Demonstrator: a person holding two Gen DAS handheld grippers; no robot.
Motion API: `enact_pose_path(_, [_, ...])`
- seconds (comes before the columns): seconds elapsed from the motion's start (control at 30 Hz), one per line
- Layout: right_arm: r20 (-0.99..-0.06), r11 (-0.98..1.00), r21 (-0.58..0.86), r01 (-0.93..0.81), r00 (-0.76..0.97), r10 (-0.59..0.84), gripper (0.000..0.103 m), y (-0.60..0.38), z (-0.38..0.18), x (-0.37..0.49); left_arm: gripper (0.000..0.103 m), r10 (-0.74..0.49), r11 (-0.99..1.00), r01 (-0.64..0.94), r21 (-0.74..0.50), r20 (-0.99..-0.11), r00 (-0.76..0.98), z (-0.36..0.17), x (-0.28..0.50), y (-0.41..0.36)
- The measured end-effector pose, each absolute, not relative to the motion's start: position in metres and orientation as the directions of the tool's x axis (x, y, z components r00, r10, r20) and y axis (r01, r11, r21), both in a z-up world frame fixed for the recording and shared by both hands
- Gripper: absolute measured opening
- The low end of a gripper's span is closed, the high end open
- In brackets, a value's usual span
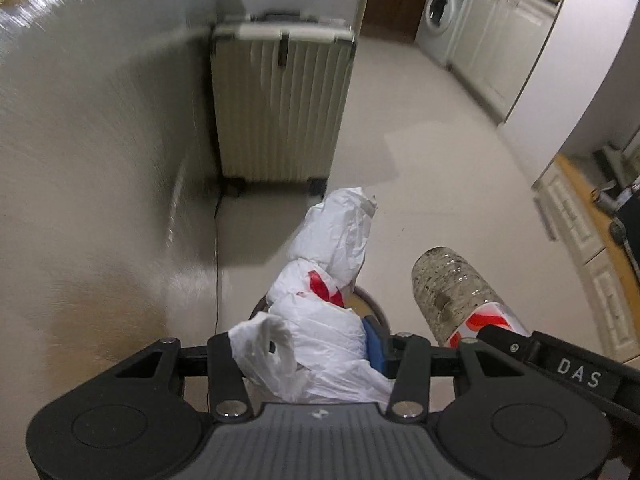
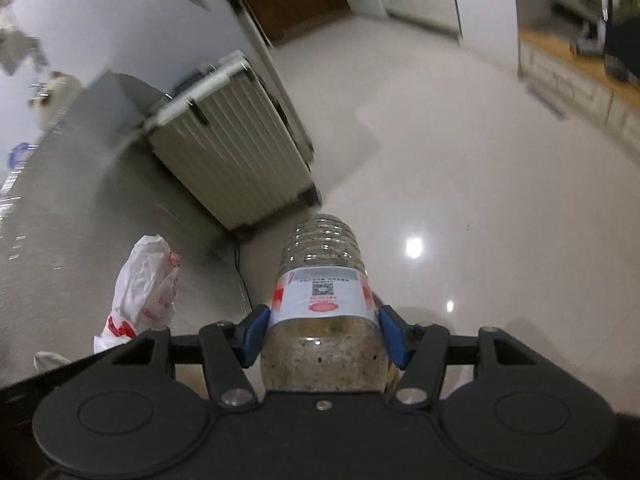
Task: Collect trash
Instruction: 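Open both tools over the bin, dropping the bottle and bag bundle inside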
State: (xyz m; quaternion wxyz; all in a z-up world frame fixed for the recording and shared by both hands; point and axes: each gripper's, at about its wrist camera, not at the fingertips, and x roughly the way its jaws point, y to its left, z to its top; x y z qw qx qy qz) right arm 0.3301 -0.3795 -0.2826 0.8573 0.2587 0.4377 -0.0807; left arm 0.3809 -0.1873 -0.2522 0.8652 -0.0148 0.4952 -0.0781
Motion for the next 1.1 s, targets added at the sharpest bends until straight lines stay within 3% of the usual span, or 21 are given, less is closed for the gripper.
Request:
enact_pose_path(0.33, [-0.875, 0.793, 0.411, 0.449, 0.439, 0.205, 0.060, -0.378, -0.411, 0.383, 0.047, -0.135, 0.990, 0.077, -0.115, -0.926, 0.353, -0.372, 0.433, -0.184])
enact_pose_path(0.67, [-0.925, 0.772, 0.357, 0.526, 0.314, 0.213, 0.061, -0.375, -0.483, 0.418, 0.048, -0.205, 0.972, -0.074, -0.224, -0.956, 0.209, -0.482, 0.445, -0.168])
enact_pose_path(1.1, [-0.943, 0.795, 0.318, 0.517, 0.260, 0.208, 0.061, -0.367, -0.514, 0.430, 0.049, -0.246, 0.961, -0.108, -0.255, -0.965, 0.087, -0.518, 0.462, -0.168])
